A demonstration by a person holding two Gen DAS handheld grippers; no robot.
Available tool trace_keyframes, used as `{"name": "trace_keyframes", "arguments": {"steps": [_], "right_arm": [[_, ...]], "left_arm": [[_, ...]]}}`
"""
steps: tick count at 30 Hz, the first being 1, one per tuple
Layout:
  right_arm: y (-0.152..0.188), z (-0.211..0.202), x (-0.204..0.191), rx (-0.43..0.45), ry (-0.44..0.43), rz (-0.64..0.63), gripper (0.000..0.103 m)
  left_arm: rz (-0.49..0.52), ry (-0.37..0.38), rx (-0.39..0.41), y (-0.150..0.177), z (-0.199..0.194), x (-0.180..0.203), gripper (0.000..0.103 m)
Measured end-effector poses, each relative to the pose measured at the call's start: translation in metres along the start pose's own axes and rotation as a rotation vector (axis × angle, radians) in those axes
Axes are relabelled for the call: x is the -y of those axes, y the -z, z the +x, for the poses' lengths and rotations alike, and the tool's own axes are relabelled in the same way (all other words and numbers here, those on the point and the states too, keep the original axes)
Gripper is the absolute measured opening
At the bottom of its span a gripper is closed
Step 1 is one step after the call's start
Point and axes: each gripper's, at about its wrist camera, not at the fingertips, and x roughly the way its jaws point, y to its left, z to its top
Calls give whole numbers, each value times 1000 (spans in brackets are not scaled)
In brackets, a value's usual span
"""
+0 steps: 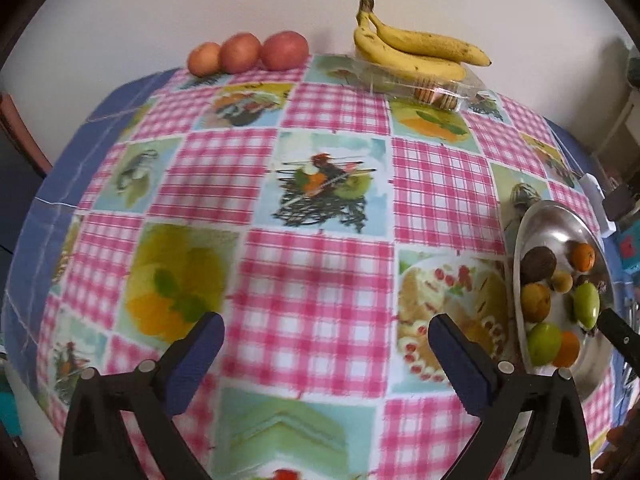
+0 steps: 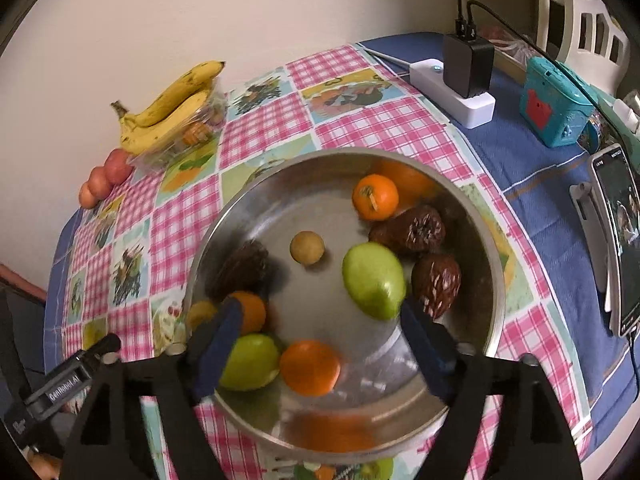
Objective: Organize fruits
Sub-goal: 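Withdraw both open tools away from the bowl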
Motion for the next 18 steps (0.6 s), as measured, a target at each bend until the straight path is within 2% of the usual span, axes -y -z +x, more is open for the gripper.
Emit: {"name": "trace_keyframes", "arguments": {"steps": [6,14,18], "right_arm": [[19,-21,-19,39,-17,-74,94],[30,-35,-39,77,-10,-155,94],[31,-34,-43,74,-6,-173,94]], "left_arm": [[17,-78,76,13,-29,-10,103],[38,-148,84,18,-40,-11,103],[61,-155,72,20,-39,-8,103]]}}
